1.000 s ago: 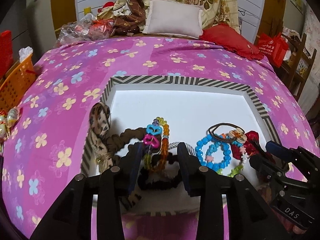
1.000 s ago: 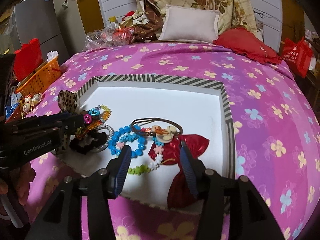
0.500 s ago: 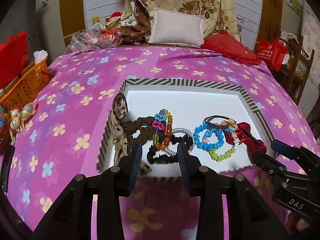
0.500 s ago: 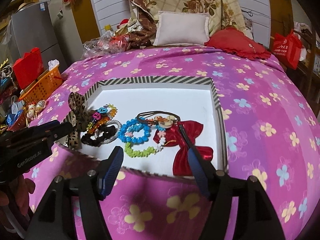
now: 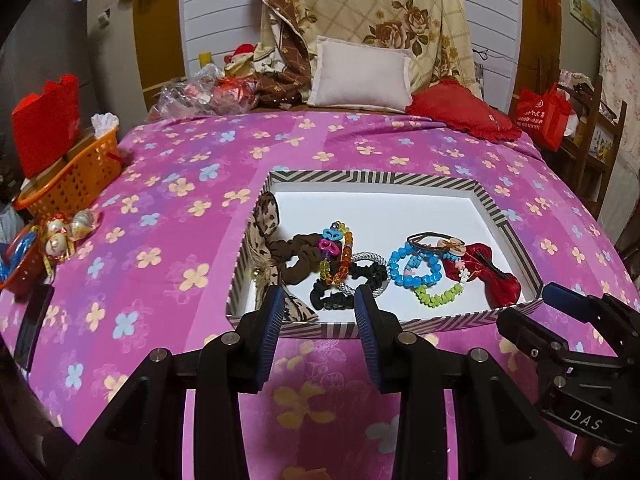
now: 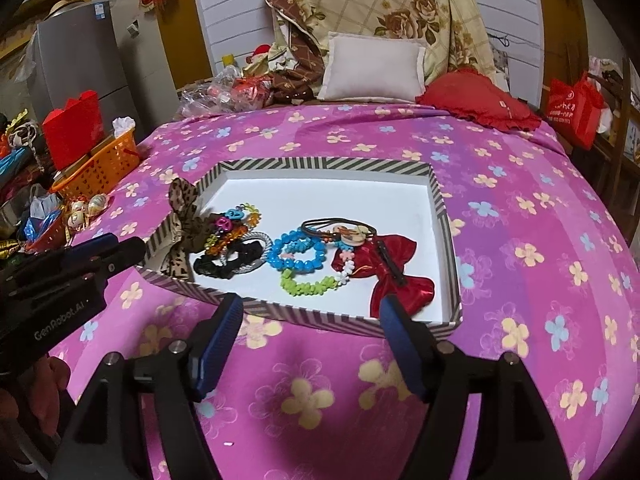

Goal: Organize jewelry

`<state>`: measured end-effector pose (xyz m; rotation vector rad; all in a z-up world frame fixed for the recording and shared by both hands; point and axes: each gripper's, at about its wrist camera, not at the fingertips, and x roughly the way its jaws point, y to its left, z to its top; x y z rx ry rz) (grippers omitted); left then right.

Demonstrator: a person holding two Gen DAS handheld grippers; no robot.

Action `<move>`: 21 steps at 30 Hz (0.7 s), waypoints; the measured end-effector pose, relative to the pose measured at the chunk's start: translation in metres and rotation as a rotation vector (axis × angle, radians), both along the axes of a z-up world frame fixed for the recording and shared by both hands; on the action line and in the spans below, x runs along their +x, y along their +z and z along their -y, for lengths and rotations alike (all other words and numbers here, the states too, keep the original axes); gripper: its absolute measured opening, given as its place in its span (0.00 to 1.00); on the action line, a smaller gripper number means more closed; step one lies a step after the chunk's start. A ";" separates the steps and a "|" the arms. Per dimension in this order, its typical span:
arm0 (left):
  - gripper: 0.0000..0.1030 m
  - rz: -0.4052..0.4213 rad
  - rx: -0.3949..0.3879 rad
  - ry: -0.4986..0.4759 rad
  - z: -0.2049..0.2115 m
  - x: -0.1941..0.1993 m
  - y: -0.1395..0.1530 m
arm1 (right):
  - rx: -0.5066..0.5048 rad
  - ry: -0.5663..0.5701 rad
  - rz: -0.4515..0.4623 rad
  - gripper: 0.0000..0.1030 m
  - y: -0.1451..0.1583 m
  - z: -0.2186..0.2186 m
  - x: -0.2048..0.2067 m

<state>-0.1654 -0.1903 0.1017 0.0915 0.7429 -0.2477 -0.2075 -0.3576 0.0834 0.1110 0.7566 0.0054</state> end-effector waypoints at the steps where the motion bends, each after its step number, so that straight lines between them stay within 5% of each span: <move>1: 0.32 0.005 0.001 0.002 0.000 -0.001 0.001 | -0.001 0.001 0.002 0.73 0.001 -0.002 -0.002; 21: 0.32 0.055 0.010 0.015 -0.006 -0.022 0.017 | -0.015 0.018 0.025 0.74 0.014 -0.010 -0.015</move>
